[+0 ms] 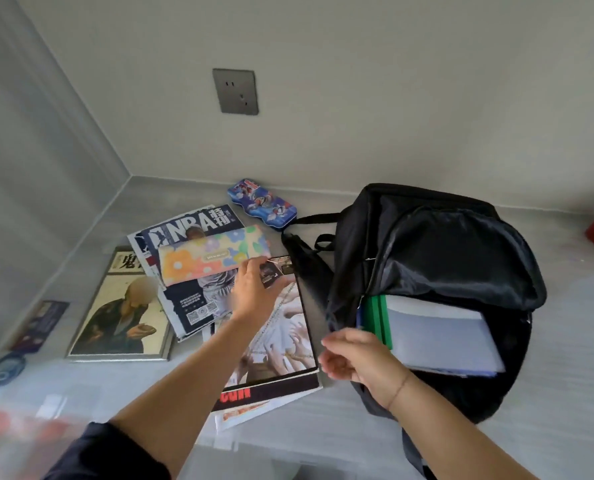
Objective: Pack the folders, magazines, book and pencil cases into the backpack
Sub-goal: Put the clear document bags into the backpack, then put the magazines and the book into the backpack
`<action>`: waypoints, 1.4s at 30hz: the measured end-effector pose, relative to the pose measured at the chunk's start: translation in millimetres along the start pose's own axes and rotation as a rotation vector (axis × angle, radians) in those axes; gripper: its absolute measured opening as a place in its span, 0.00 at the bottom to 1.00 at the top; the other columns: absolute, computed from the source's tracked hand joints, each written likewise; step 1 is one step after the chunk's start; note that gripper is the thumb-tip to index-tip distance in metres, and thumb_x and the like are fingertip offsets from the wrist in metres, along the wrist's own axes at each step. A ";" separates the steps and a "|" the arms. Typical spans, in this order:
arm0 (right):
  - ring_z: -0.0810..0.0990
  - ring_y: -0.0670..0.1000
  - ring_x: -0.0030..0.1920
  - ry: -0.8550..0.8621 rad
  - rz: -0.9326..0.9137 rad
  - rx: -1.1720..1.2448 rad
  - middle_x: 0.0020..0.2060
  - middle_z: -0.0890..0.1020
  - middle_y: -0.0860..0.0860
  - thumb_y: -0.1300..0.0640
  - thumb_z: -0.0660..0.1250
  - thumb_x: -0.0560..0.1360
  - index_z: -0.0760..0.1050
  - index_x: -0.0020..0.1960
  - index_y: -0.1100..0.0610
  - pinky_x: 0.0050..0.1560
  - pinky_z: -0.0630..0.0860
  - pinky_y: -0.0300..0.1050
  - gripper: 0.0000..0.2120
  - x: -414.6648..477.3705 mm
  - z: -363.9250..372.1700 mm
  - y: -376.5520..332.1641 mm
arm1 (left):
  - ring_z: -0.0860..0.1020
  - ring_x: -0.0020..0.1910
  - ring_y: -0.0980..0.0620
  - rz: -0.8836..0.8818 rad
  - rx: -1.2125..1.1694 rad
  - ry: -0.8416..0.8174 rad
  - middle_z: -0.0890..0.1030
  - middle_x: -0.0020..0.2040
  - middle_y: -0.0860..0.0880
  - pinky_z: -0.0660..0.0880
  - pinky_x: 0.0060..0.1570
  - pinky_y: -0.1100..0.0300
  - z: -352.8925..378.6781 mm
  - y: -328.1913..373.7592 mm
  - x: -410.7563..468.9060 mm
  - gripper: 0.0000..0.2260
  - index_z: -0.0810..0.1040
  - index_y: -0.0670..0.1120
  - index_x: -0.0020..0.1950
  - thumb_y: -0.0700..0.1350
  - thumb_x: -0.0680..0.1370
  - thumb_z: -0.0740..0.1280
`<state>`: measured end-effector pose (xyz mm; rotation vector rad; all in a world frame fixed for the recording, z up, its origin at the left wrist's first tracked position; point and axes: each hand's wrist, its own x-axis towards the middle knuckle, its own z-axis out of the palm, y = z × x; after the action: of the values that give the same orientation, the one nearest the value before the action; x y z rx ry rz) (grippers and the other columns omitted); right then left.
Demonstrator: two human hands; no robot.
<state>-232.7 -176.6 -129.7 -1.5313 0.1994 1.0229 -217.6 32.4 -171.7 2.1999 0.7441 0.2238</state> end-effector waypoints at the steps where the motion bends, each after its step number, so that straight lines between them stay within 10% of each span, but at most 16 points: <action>1: 0.77 0.49 0.29 0.002 -0.037 0.001 0.32 0.80 0.55 0.64 0.64 0.76 0.75 0.43 0.60 0.33 0.75 0.40 0.03 8.8 12.0 -7.3 | 0.75 0.57 0.44 -0.035 0.021 0.054 0.69 0.66 0.46 0.74 0.57 0.48 -11.8 -9.6 2.1 0.24 0.68 0.47 0.67 0.53 0.74 0.69; 10: 0.75 0.55 0.60 0.197 -0.272 -0.504 0.59 0.76 0.56 0.59 0.68 0.73 0.71 0.65 0.61 0.59 0.71 0.46 0.22 120.6 94.2 -56.8 | 0.66 0.66 0.37 -0.638 -0.060 0.382 0.68 0.66 0.37 0.66 0.65 0.43 -96.2 -101.7 13.0 0.28 0.64 0.41 0.67 0.49 0.73 0.70; 26: 0.77 0.54 0.50 0.223 -0.159 -0.575 0.49 0.80 0.58 0.65 0.67 0.73 0.77 0.59 0.65 0.51 0.71 0.44 0.15 193.0 123.3 -68.3 | 0.81 0.35 0.45 -0.803 -0.810 0.117 0.81 0.39 0.43 0.77 0.31 0.58 -123.8 -118.2 51.8 0.12 0.72 0.45 0.42 0.36 0.68 0.75; 32: 0.79 0.58 0.55 0.056 -0.121 -0.271 0.57 0.81 0.61 0.64 0.69 0.73 0.76 0.60 0.60 0.64 0.73 0.53 0.16 176.9 112.5 -70.1 | 0.82 0.48 0.39 -0.788 -0.745 0.039 0.83 0.49 0.40 0.78 0.55 0.43 -120.5 -110.9 54.2 0.13 0.75 0.42 0.50 0.43 0.70 0.75; 39: 0.81 0.51 0.34 -0.054 0.023 0.055 0.32 0.83 0.54 0.67 0.62 0.76 0.75 0.45 0.60 0.31 0.79 0.39 0.06 159.4 102.0 -83.6 | 0.84 0.37 0.42 -0.796 -0.718 0.149 0.85 0.41 0.40 0.82 0.42 0.41 -138.0 -95.4 53.5 0.19 0.79 0.39 0.45 0.45 0.60 0.81; 42: 0.77 0.52 0.37 -0.022 0.109 0.127 0.38 0.79 0.56 0.64 0.61 0.78 0.73 0.44 0.59 0.35 0.73 0.44 0.05 151.6 100.3 -79.3 | 0.84 0.40 0.41 -0.734 -0.639 0.168 0.85 0.43 0.41 0.81 0.45 0.43 -135.8 -88.3 44.0 0.17 0.79 0.42 0.44 0.46 0.61 0.79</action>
<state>-139.5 -5.3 -165.7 -1.4061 0.3295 1.0915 -272.7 189.2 -148.2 1.2245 1.3070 0.2280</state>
